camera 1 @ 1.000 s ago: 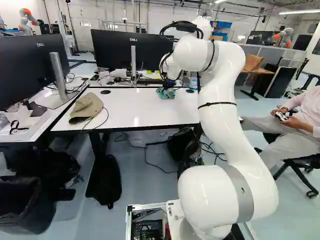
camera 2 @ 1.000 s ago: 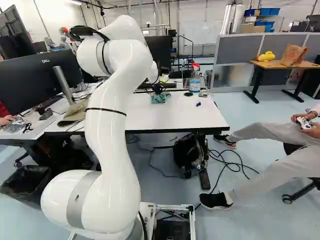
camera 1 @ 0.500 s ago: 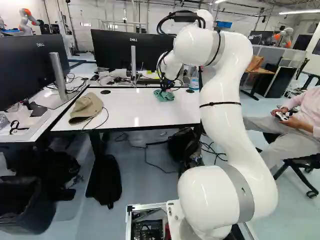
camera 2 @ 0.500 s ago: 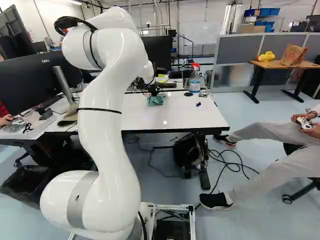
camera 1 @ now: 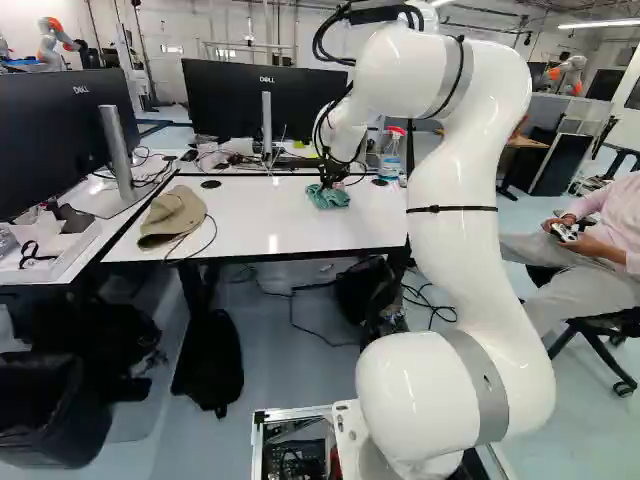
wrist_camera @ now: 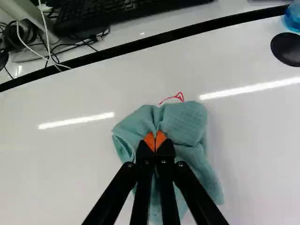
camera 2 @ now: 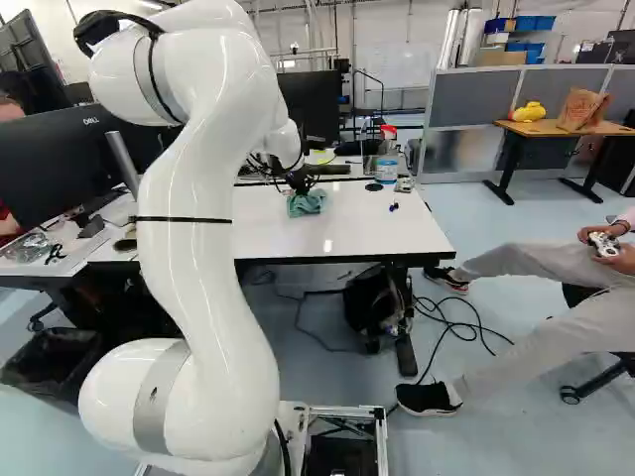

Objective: Clean the table with the green towel

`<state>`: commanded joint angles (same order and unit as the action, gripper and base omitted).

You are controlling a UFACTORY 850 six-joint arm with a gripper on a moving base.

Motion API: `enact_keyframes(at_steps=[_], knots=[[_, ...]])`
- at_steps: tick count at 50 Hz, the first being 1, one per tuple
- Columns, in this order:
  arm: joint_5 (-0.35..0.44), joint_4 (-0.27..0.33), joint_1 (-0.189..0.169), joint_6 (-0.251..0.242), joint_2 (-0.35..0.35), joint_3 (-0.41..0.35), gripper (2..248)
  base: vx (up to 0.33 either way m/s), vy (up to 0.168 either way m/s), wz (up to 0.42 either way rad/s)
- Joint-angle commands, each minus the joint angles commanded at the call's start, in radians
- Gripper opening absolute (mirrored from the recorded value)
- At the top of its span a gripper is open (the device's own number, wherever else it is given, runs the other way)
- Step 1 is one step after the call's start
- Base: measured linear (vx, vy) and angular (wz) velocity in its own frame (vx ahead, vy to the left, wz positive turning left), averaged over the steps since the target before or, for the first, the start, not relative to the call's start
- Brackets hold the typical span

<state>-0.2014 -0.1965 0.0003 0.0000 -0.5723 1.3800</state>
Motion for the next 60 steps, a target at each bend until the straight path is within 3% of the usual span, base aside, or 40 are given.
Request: enact_keyframes(at_steps=[9, 27, 45, 60], knots=[[0.000, 0.000, -0.016, 0.000, 0.020, -0.027, 23, 0.000, 0.000, 0.000], [0.000, 0.000, -0.063, 0.000, 0.009, -0.012, 23, 0.000, 0.000, 0.000], [0.000, 0.000, -0.098, 0.000, -0.047, 0.065, 23, 0.000, 0.000, 0.000], [0.000, 0.000, -0.105, 0.000, -0.111, 0.154, 23, 0.000, 0.000, 0.000]])
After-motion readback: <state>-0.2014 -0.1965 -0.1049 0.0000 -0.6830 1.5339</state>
